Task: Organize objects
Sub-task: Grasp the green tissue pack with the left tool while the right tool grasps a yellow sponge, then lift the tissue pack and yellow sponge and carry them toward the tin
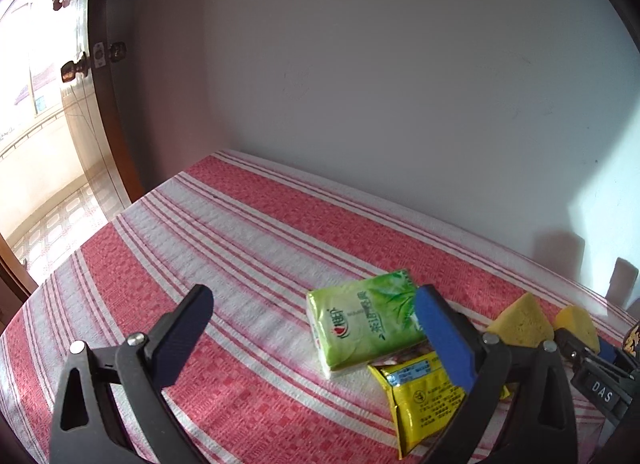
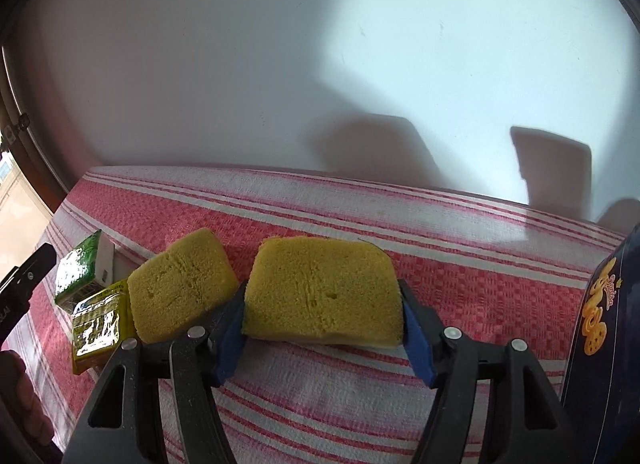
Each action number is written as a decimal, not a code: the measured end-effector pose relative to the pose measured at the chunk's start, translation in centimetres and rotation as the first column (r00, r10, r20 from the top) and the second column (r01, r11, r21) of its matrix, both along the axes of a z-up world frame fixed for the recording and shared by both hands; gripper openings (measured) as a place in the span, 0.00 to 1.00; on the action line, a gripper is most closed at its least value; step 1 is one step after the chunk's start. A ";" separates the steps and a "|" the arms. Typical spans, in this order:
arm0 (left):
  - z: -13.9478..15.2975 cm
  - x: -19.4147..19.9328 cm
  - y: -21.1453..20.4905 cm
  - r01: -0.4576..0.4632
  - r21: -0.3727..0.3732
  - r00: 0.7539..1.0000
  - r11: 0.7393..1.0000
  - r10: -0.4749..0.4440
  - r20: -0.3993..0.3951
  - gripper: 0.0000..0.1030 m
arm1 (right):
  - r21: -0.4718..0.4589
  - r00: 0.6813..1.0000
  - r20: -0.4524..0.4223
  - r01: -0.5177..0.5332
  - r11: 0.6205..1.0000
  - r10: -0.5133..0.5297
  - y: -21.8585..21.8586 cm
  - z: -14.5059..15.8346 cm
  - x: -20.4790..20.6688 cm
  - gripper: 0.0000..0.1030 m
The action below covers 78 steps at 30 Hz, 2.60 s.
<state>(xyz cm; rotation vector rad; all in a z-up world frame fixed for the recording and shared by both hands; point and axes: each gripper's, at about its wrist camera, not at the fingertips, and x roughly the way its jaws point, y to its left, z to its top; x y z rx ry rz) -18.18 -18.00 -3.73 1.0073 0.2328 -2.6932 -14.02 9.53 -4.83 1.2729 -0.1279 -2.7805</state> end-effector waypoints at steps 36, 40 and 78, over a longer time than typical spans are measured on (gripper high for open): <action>2.0 7.0 5.0 -0.074 -0.149 0.982 0.986 0.046 -0.181 0.74 | 0.048 0.890 -0.456 0.031 0.998 -0.005 3.4 6.6 14.7 0.67; 1.9 8.4 5.9 -0.036 -0.163 0.983 0.986 0.005 -0.185 0.74 | 0.043 0.888 -0.461 0.037 0.998 -0.013 3.8 6.6 16.2 0.67; 2.4 15.9 13.5 0.103 -0.179 0.968 0.978 -0.140 -0.209 0.75 | 0.056 0.889 -0.454 0.101 0.993 -0.064 11.6 8.1 24.4 0.67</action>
